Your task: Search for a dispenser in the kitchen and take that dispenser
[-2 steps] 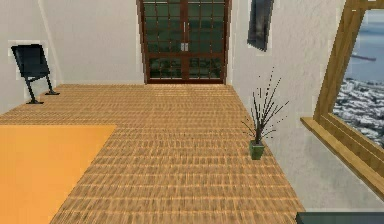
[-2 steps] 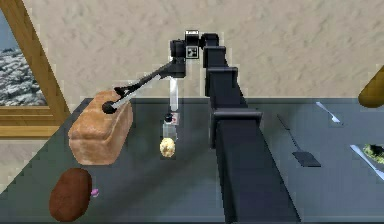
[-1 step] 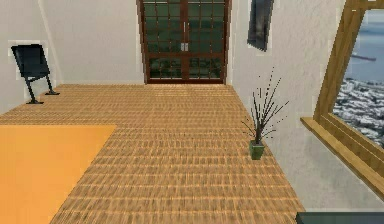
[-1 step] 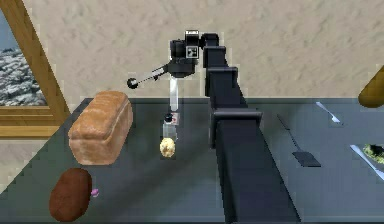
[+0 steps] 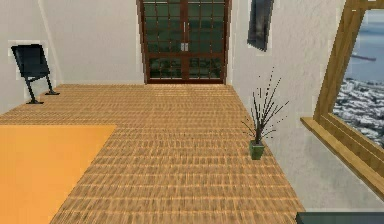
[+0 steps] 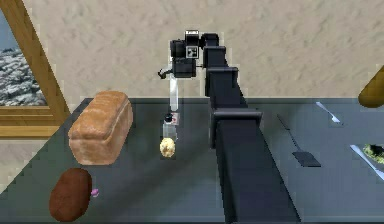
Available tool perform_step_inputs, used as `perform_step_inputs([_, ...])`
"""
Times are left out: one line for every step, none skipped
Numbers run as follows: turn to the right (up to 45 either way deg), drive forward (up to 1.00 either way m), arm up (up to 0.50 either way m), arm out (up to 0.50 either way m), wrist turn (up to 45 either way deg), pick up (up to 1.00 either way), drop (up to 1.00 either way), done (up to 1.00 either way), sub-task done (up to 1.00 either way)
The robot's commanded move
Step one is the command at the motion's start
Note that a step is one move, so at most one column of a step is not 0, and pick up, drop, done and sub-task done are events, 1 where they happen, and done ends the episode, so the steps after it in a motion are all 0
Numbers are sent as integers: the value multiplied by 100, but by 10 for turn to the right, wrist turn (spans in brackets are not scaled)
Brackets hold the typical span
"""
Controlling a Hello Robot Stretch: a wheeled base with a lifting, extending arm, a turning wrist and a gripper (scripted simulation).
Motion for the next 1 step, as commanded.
perform_step_inputs([0,0,0,0,0,100,0,0,0])
